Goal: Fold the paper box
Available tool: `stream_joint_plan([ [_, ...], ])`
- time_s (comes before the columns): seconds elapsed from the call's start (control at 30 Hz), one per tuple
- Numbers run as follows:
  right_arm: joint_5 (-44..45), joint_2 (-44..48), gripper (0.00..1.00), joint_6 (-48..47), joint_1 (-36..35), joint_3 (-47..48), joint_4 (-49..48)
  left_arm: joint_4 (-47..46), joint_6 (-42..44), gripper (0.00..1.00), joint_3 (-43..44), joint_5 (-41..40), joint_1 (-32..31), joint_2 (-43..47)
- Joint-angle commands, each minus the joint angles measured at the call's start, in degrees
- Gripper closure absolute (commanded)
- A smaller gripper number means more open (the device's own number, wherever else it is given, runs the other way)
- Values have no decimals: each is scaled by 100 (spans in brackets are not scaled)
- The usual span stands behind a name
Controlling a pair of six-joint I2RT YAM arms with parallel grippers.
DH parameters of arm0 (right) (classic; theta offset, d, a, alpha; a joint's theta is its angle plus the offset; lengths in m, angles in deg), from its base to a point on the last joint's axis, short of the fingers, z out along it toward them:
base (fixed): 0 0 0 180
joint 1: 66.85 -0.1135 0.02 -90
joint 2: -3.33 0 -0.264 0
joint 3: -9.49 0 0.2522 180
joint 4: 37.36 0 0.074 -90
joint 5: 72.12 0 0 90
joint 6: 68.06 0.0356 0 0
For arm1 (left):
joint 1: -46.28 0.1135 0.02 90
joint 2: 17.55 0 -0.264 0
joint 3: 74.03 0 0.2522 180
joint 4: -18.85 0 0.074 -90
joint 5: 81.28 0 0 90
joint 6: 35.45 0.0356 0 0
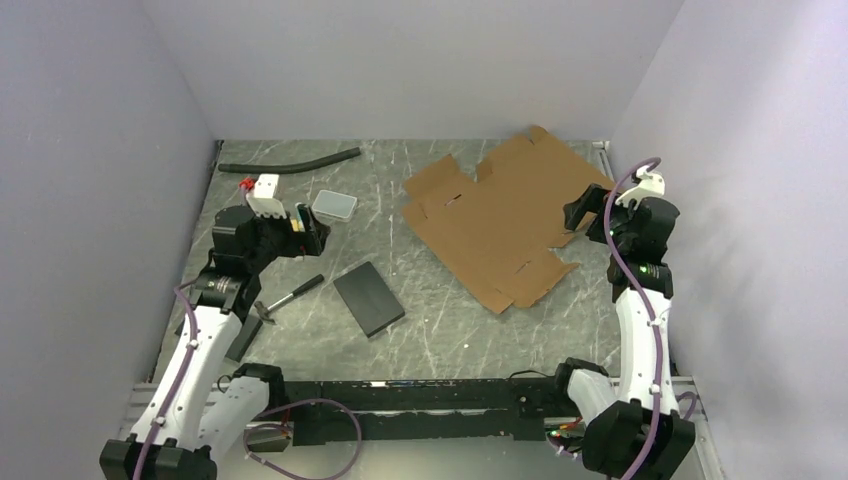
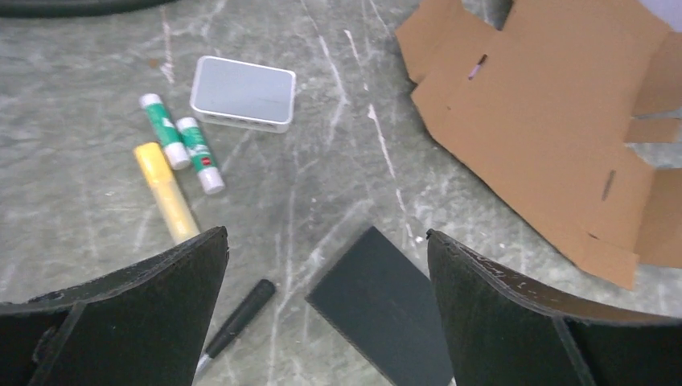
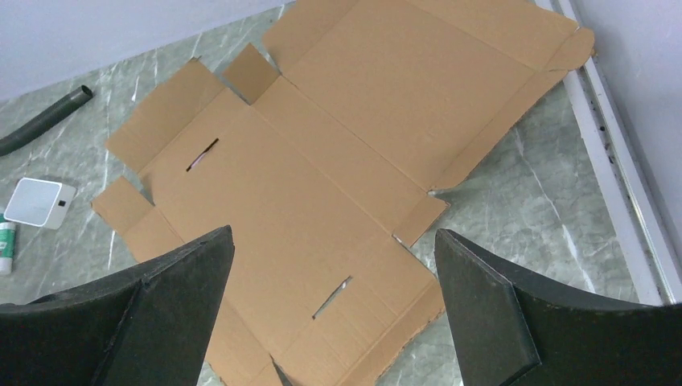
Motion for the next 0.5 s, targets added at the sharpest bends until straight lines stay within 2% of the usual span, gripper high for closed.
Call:
stream_joint_plan([
  [0.0, -42, 157, 0, 121, 41, 136, -76, -200, -665, 2, 268, 940, -2, -257],
  [0.1, -214, 190, 0, -3, 40, 79, -102, -424, -1493, 1, 286, 1716, -3, -730],
  [0.23, -840, 281, 0, -503, 44, -198, -331, -1416, -2802, 1, -52, 2466, -56, -1532],
  [0.37, -2606, 222, 0, -1741, 22, -490, -236, -1990, -3142, 0, -70, 1948, -573, -2198],
  [0.47, -3217, 129, 0, -2089, 2, -351, 121, -2057, -3027, 1, 314, 1527, -1000, -2871],
])
